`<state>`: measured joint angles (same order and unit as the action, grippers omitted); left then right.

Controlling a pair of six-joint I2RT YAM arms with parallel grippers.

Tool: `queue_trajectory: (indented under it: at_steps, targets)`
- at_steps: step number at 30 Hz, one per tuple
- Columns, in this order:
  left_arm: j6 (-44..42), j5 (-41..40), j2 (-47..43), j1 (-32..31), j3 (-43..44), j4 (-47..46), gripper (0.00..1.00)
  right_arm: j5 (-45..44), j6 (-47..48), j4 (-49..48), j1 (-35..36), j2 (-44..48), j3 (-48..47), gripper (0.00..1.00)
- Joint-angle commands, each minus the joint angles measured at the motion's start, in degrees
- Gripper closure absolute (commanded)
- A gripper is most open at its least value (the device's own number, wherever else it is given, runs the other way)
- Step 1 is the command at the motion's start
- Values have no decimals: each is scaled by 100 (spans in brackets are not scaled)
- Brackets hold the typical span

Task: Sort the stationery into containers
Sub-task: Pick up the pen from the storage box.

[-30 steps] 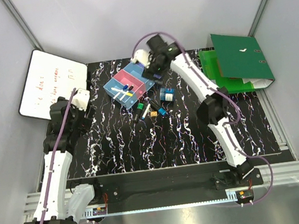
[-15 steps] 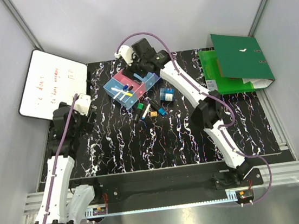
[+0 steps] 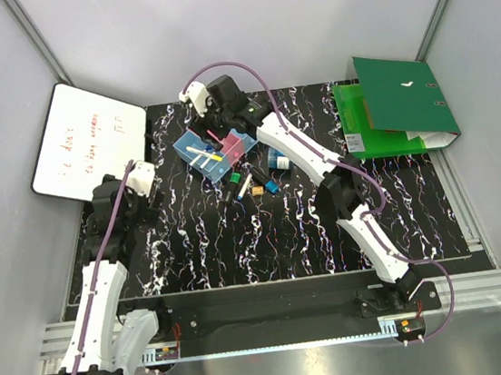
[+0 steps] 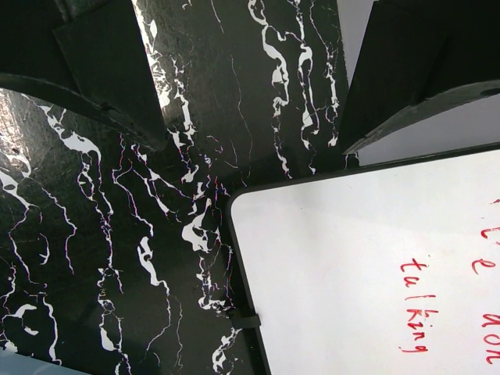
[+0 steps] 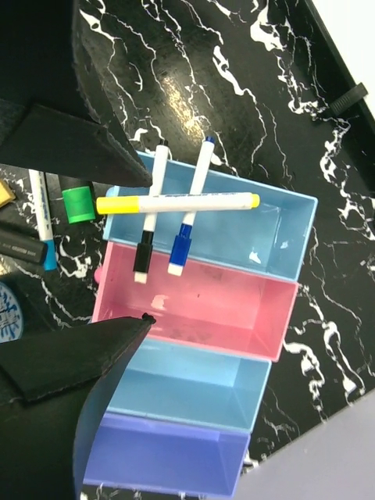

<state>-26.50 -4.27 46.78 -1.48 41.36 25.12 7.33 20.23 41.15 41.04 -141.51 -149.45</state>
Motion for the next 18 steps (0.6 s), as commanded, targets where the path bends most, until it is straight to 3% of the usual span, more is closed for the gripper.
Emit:
queue_trajectory:
  at_steps: [1,18]
  targets:
    - [-13,67,-187,-19,-14,-324,1,286,-195,-256,115,-157,-94,27]
    - [-13,14,-240,-28,-58,-306,1,726,-186,-371,150,-219,627,37]
